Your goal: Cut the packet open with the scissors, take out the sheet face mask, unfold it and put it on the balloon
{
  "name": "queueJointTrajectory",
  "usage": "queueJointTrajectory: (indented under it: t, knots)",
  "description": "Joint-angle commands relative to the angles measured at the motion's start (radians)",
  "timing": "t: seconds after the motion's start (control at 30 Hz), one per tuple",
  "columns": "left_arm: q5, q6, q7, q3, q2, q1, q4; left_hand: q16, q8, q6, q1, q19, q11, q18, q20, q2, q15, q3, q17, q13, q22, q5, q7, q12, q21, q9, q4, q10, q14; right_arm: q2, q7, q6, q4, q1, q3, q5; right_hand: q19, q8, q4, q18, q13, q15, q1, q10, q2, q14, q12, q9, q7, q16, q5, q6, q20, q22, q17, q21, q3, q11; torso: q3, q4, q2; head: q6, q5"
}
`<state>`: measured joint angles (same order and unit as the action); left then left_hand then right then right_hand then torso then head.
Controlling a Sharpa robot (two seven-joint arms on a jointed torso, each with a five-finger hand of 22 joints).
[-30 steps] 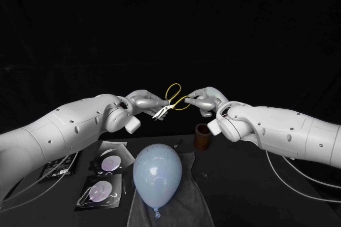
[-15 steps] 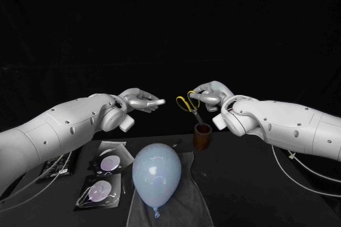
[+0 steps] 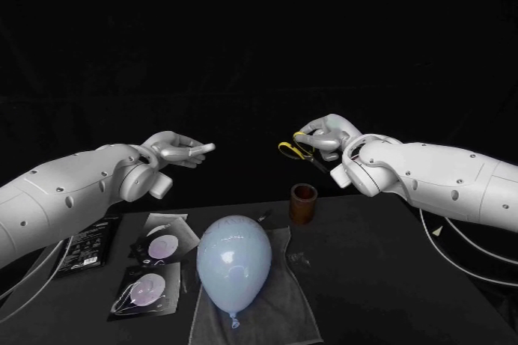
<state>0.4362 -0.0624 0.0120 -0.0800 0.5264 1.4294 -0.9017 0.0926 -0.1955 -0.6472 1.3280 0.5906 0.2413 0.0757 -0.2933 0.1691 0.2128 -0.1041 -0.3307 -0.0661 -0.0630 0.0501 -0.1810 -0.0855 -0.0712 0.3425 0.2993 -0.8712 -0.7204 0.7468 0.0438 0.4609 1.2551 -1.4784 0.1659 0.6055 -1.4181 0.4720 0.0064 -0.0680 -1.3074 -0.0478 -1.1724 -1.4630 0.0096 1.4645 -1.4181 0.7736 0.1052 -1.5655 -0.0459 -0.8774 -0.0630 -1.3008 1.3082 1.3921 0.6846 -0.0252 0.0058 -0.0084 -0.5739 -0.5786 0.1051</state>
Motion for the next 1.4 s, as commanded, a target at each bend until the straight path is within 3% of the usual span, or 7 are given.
queueJointTrajectory:
  t: [0.03, 0.2, 0.47, 0.6, 0.87, 1.17, 1.4]
  knots:
    - [-0.039, -0.044, 0.024, 0.001, 0.015, -0.001, -0.015, 0.005, -0.007, -0.013, 0.001, 0.013, -0.001, -0.012, 0.001, -0.011, 0.002, 0.007, 0.002, -0.001, -0.002, 0.0, -0.108, -0.005, -0.005, 0.002, 0.001, -0.008, -0.01, -0.003, -0.038, -0.055, -0.002, -0.003, -0.001, 0.073, -0.001, 0.004, -0.107, 0.006, -0.126, 0.004, -0.005, -0.001, 0.003, 0.103, 0.031, 0.003, -0.003, -0.001, -0.003, -0.007, -0.001, 0.001, 0.245, -0.002, 0.103, 0.004, 0.0001, 0.0015, 0.0, -0.004, 0.002]
    - [-0.057, -0.059, 0.037, 0.001, 0.045, -0.002, -0.046, 0.022, -0.018, -0.041, 0.002, 0.102, -0.005, -0.005, 0.003, -0.028, -0.004, 0.02, 0.003, -0.001, -0.013, 0.0, -0.106, -0.011, -0.025, 0.008, 0.0, -0.019, -0.03, -0.005, -0.058, -0.076, -0.007, -0.004, -0.001, 0.114, -0.001, 0.004, -0.107, 0.006, -0.114, 0.004, -0.003, 0.008, 0.003, 0.103, 0.048, 0.004, -0.004, -0.001, -0.002, -0.006, -0.001, 0.0, 0.245, -0.002, 0.104, 0.004, -0.0012, 0.001, 0.0, -0.007, 0.007]
    - [-0.114, -0.101, 0.083, 0.001, 0.099, -0.009, -0.125, 0.074, -0.038, -0.088, 0.012, 0.212, -0.02, 0.052, 0.01, -0.074, -0.025, 0.044, 0.004, -0.001, -0.033, -0.002, -0.094, -0.031, -0.085, 0.001, -0.003, -0.062, -0.099, -0.019, -0.075, -0.092, -0.049, -0.002, 0.0, 0.153, 0.002, 0.004, -0.107, 0.005, -0.097, 0.004, -0.002, 0.02, 0.002, 0.102, 0.071, 0.005, -0.004, -0.001, -0.002, -0.007, -0.001, 0.001, 0.243, -0.003, 0.104, 0.005, 0.0003, 0.0007, -0.001, -0.012, 0.008]
    - [-0.144, -0.119, 0.099, 0.001, 0.126, -0.016, -0.161, 0.084, -0.04, -0.096, 0.018, 0.228, -0.023, 0.065, 0.009, -0.085, -0.029, 0.048, 0.004, 0.0, -0.036, -0.002, -0.093, -0.033, -0.095, -0.002, -0.004, -0.069, -0.112, -0.033, -0.073, -0.101, -0.059, 0.002, 0.001, 0.157, 0.015, 0.004, -0.106, 0.002, 0.047, 0.002, 0.004, 0.11, 0.001, 0.098, 0.267, 0.009, -0.005, 0.004, -0.003, -0.005, 0.001, 0.011, 0.224, -0.011, 0.106, 0.008, 0.0002, 0.0004, -0.001, -0.016, 0.01]
    - [-0.186, -0.137, 0.116, 0.001, 0.158, -0.023, -0.214, 0.09, -0.043, -0.104, 0.022, 0.238, -0.025, 0.073, 0.009, -0.094, -0.032, 0.05, 0.005, 0.0, -0.038, -0.002, -0.091, -0.036, -0.102, -0.005, -0.005, -0.076, -0.12, -0.045, -0.074, -0.102, -0.095, 0.015, 0.002, 0.168, 0.016, 0.001, -0.106, 0.002, 0.143, 0.0, 0.005, 0.134, 0.003, 0.098, 0.387, 0.012, -0.008, 0.005, -0.003, -0.004, 0.002, 0.006, 0.223, -0.009, 0.107, 0.009, -0.0021, 0.0027, -0.002, -0.025, 0.015]
    - [-0.196, -0.136, 0.121, 0.002, 0.169, -0.039, -0.231, 0.092, -0.043, -0.106, 0.023, 0.24, -0.025, 0.075, 0.008, -0.097, -0.032, 0.051, 0.005, 0.0, -0.039, -0.002, -0.091, -0.036, -0.104, -0.005, -0.005, -0.078, -0.122, -0.071, -0.072, -0.104, -0.145, 0.031, 0.003, 0.176, 0.017, 0.0, -0.106, 0.002, 0.165, -0.001, 0.005, 0.138, 0.003, 0.097, 0.415, 0.012, -0.008, 0.005, -0.003, -0.005, 0.003, 0.005, 0.222, -0.008, 0.107, 0.009, 0.0005, 0.0016, -0.002, -0.033, 0.012]
    - [-0.198, -0.135, 0.121, 0.002, 0.174, -0.044, -0.238, 0.092, -0.044, -0.106, 0.023, 0.241, -0.025, 0.076, 0.008, -0.098, -0.032, 0.051, 0.005, 0.0, -0.039, -0.002, -0.091, -0.036, -0.104, -0.005, -0.005, -0.078, -0.123, -0.079, -0.069, -0.109, -0.153, 0.04, 0.003, 0.177, 0.017, 0.0, -0.106, 0.002, 0.168, -0.001, 0.005, 0.139, 0.003, 0.098, 0.418, 0.012, -0.008, 0.005, -0.003, -0.005, 0.003, 0.005, 0.222, -0.009, 0.107, 0.009, -0.0004, 0.0008, -0.001, -0.038, 0.015]
